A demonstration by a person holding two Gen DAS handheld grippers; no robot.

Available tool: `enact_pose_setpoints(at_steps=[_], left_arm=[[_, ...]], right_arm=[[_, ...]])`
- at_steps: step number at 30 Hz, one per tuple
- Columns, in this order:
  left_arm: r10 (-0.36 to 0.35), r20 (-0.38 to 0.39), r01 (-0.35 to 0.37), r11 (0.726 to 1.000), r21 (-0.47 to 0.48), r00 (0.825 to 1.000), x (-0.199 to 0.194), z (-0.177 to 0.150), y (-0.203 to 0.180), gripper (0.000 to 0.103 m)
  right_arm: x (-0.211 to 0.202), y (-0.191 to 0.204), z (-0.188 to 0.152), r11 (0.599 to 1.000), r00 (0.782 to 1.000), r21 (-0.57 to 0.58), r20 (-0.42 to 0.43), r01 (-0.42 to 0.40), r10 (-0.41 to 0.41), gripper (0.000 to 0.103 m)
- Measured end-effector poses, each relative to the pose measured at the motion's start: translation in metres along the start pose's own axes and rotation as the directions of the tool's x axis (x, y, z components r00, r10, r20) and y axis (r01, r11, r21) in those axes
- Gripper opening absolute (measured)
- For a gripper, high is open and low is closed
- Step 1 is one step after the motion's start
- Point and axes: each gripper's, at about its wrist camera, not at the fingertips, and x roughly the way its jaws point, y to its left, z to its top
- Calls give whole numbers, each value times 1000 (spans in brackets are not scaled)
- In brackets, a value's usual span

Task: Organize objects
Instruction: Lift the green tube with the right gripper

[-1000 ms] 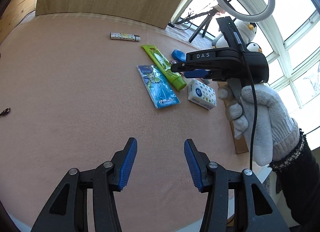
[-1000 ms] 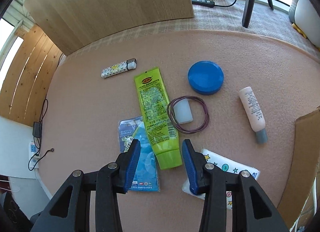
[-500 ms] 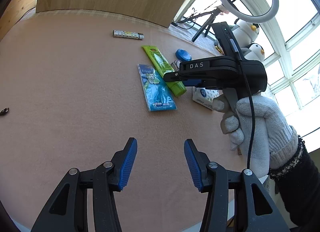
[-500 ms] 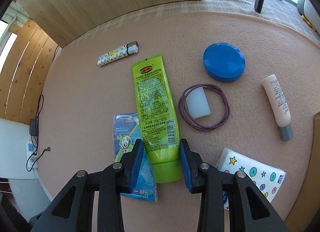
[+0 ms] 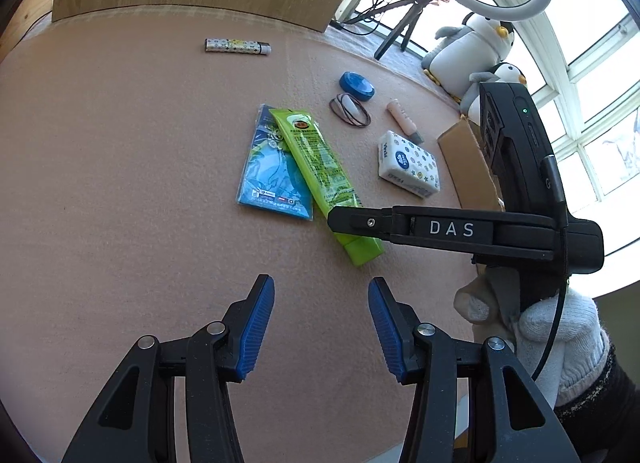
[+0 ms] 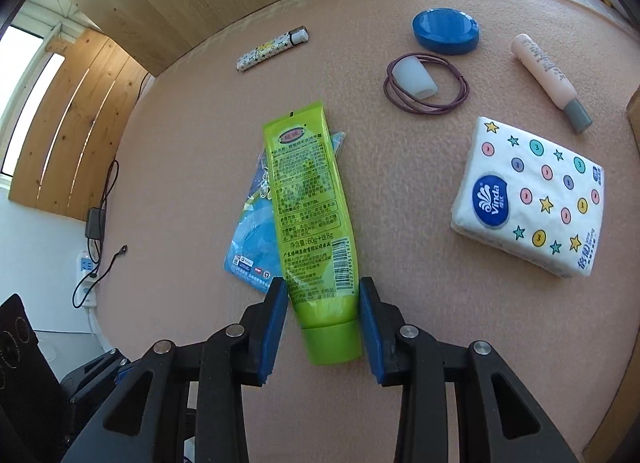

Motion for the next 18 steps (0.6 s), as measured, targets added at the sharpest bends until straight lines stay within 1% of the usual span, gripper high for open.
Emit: enact_pose_setpoints(at_steps=[6, 8, 11, 14, 15, 16, 18], left_arm=[[-18, -30, 19, 999, 43, 999, 10, -10, -14, 53], [-23, -43, 26, 998, 54, 999, 13, -14, -18, 53], [-28, -62, 32, 997, 66, 998, 18, -19, -22, 52], [-25, -76, 31, 997, 70, 997, 23, -21, -24, 52], [-27, -78, 32, 997, 68, 997, 24, -20, -24, 52], [-28, -79, 33, 998, 62, 996, 25, -20, -23, 52], [-30, -81, 34, 998, 53, 996, 29, -18, -22, 52]], right_arm=[[-7, -7, -29, 1000, 1000, 18, -5, -26, 26, 32], [-8, -7, -38, 999, 999, 20, -10, -32, 32, 30], [-8, -9, -50, 997, 997, 32, -29, -64, 65, 30], [-8, -9, -55, 993, 992, 20, -56, -114, 115, 30], [-9, -10, -55, 992, 991, 27, -52, -120, 121, 31], [-10, -11, -54, 993, 992, 33, -46, -113, 114, 34], [-16, -14, -52, 994, 994, 33, -22, -102, 103, 36]])
